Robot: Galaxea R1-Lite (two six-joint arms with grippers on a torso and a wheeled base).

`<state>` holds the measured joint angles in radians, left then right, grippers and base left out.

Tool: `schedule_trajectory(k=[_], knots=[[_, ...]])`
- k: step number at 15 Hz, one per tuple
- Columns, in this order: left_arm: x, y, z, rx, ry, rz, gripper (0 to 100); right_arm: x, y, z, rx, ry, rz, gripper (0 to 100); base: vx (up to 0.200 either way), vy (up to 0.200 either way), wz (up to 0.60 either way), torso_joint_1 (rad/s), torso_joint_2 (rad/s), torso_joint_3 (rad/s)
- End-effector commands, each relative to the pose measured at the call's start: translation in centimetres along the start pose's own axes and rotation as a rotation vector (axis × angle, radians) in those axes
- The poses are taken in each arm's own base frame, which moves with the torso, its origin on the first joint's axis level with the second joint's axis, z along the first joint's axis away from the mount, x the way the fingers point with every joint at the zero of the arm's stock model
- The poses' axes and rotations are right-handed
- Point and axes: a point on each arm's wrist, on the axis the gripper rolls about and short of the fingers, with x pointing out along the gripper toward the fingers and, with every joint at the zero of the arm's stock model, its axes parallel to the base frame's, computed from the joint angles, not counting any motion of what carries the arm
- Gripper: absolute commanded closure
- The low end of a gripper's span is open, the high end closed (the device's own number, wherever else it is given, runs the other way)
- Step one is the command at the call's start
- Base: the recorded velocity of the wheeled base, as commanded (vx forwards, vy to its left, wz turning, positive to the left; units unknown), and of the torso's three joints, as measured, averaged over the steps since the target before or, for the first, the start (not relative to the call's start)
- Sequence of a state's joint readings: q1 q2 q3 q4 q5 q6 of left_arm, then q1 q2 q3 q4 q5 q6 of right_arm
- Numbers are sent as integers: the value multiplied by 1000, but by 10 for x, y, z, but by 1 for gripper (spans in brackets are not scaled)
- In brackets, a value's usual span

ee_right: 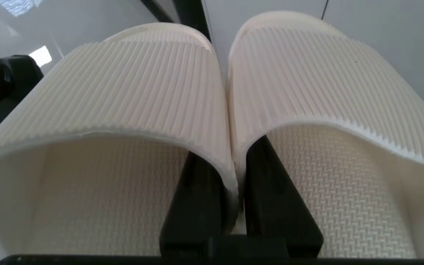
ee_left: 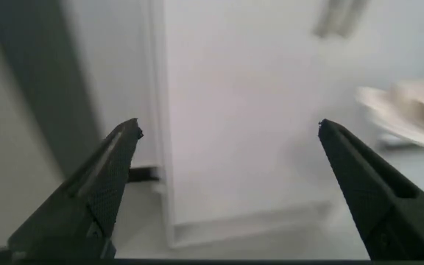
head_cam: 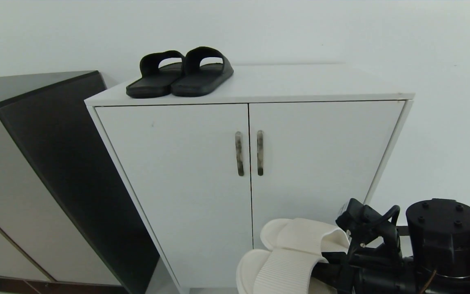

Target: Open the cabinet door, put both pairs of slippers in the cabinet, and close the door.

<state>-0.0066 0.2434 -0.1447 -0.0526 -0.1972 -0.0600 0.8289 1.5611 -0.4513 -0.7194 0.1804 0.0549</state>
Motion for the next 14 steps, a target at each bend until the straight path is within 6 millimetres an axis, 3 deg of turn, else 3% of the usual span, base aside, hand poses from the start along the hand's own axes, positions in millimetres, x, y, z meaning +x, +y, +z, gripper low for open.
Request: schedule_trajectory(k=[1, 2, 4, 7, 9, 11, 12, 14], knots=[[19, 1, 10, -45, 112, -108, 0, -1, 1, 0, -2, -2, 6, 100, 0, 0, 0, -71, 447, 378], [23, 1, 12, -51, 130, -137, 0, -1, 1, 0, -2, -2, 6, 100, 0, 0, 0, -46, 447, 388], [52, 4, 29, -68, 187, -198, 0, -1, 2, 0, -3, -3, 7, 100, 0, 0, 0, -32, 439, 408], [108, 13, 49, -55, 223, -200, 0, -1, 2, 0, -3, -1, 10, 100, 0, 0, 0, -9, 189, 181], [138, 8, 56, -31, 205, -255, 0, 0, 2, -2, -2, 8, 10, 100, 0, 0, 0, 4, 28, 21], [155, -8, 63, -10, 184, -352, 0, 1, 2, -2, -1, 9, 11, 100, 0, 0, 0, 0, 0, 0], [161, -26, 66, 7, 182, -452, 0, 0, 2, -3, 0, 15, 35, 100, 0, 0, 0, 0, 0, 0], [162, -50, 74, 23, 167, -586, 0, 0, 3, -3, -3, 13, 40, 100, 0, 0, 0, 0, 0, 0]])
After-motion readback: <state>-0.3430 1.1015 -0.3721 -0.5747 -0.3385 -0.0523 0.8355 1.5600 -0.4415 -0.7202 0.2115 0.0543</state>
